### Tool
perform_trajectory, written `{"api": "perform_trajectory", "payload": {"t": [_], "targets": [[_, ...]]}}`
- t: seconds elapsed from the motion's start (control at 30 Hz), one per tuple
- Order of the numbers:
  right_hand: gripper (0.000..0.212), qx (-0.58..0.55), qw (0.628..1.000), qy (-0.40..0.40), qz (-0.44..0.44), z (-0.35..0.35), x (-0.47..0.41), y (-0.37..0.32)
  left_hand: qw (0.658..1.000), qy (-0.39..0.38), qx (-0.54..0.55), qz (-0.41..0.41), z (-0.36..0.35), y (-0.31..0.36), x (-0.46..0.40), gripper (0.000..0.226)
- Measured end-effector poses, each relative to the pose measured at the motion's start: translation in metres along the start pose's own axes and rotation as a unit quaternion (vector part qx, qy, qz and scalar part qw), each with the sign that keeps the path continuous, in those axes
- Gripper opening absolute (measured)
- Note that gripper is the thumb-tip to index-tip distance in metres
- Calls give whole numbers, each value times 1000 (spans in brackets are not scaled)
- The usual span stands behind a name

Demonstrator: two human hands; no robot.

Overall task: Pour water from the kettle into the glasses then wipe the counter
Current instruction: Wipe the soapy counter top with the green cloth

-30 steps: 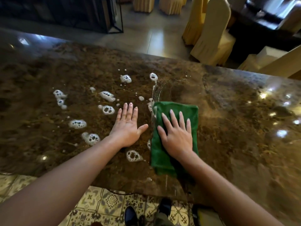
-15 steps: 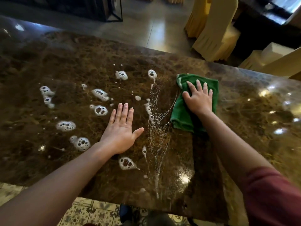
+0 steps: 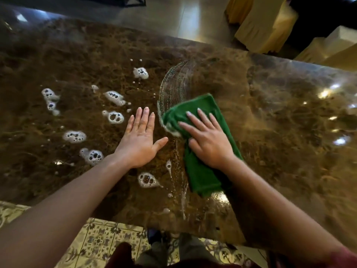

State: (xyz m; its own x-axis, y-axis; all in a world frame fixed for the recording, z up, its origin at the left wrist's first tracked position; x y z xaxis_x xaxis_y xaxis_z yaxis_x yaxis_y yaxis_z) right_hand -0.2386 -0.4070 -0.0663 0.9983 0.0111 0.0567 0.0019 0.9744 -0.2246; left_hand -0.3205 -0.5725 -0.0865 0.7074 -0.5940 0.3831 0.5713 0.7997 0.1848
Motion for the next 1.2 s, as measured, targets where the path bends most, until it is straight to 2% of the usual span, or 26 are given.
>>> {"api": "perform_trajectory", "payload": {"t": [0.1,0.17,0.33,0.43,0.5,0.57,0.7,0.77,0.87,1.07,1.2], "targets": [[59,9,999,14,-33,-7,66,3,1000,5,-3,-3,-1,-1,0,93],[62,18,996,27,-77,-3,72,25,1000,13,-15,-3,-1,-2,-1,94],[70,21,971,34,-237,23,1,116,1000,19,-19,0,-2,-4,-2,94],[65,-7,957,26,-288,29,-49,132,1000,13,-13,-1,-3,-3,-1,93],[65,-13,958,21,-286,24,-61,112,1000,18,-11,-2,-1,-4,-2,92],[66,-2,970,11,-245,13,-42,73,1000,15,1,-7,2,-2,-2,90],[64,19,988,26,-154,-13,62,-13,999,22,22,-8,2,-4,-3,87],[63,22,988,21,-149,-20,110,-25,999,26,22,-11,1,-4,-3,87],[67,33,978,23,-206,-12,128,11,999,31,19,-13,1,-3,-3,87],[69,6,933,45,-356,17,60,113,999,28,26,-8,3,-3,-3,87],[71,-24,910,59,-409,22,5,107,999,21,28,-7,5,-3,-3,87]]}}
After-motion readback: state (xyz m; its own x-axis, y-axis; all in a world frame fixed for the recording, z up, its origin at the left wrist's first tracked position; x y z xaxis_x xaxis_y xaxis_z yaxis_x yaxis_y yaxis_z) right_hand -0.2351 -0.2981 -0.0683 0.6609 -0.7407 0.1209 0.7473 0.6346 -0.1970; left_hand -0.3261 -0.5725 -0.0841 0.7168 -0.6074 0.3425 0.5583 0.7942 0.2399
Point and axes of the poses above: each hand's wrist, its own x-axis away from the middle knuckle, its own z-axis out of the back of the hand, y = z × x, the point moved 9 cm from there along -x, towards the middle knuckle, and after that the axes turned 1 degree about y, right-handed, at the moved point
